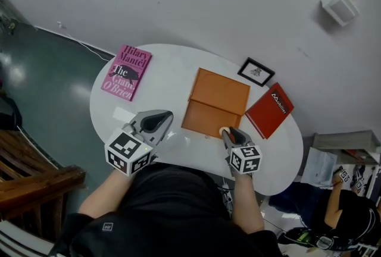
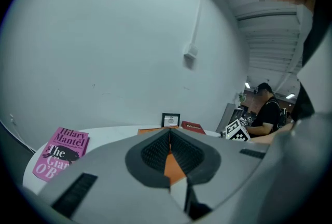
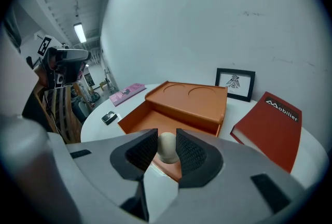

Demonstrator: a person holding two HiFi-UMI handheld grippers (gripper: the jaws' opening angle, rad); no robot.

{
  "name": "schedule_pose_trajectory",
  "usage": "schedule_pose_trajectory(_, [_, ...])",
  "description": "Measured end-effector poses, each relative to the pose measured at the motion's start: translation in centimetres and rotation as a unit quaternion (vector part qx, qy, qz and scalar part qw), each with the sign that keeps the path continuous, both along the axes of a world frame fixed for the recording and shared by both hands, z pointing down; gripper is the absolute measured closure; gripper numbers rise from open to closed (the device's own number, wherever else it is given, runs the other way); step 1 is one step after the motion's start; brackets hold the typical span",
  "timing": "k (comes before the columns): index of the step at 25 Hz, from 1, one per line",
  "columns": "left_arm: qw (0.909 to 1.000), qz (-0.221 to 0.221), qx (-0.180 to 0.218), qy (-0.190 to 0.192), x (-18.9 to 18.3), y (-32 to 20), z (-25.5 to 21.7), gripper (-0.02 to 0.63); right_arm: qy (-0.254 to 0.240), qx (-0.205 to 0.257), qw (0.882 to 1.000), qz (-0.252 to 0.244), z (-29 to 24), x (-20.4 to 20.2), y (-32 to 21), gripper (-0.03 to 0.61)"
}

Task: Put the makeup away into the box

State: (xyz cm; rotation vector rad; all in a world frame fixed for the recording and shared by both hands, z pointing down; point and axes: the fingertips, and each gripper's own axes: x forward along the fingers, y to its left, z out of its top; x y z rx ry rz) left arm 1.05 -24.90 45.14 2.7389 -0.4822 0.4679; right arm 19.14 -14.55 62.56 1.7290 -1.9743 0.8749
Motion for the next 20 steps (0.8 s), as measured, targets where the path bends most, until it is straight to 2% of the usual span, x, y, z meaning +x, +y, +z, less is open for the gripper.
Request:
schedule_pose_trajectory(6, [0.9996,0.016,-0.007,-0.022,1.9,1.0,1.4,0.6,-0.012,-0.031,0.999,-0.007,2.7,0.5,0.4,0.459])
schedule_pose_trajectory(11, [0.9994,0.003,-0.013,-0.03,1.6,0.7,2.1,0.6,-0.022,-0.053,0.998,-0.006,4.2,0.5,0.6,0.443])
schedule_pose_trajectory(16, [0.9995,-0.017,-0.016,-0.023,1.0,-0.2,2.0,0.6,-0.045,-0.031,0.999,0.001,2.4,1.4,0.0,0.42])
schedule_pose_trajectory(20, [0.9993,-0.035,-0.006,-0.013,0.3,-0.8,1.3,0.6,-0.049,0.01,0.999,0.016,-1.3,3.1,-0.8,0.416])
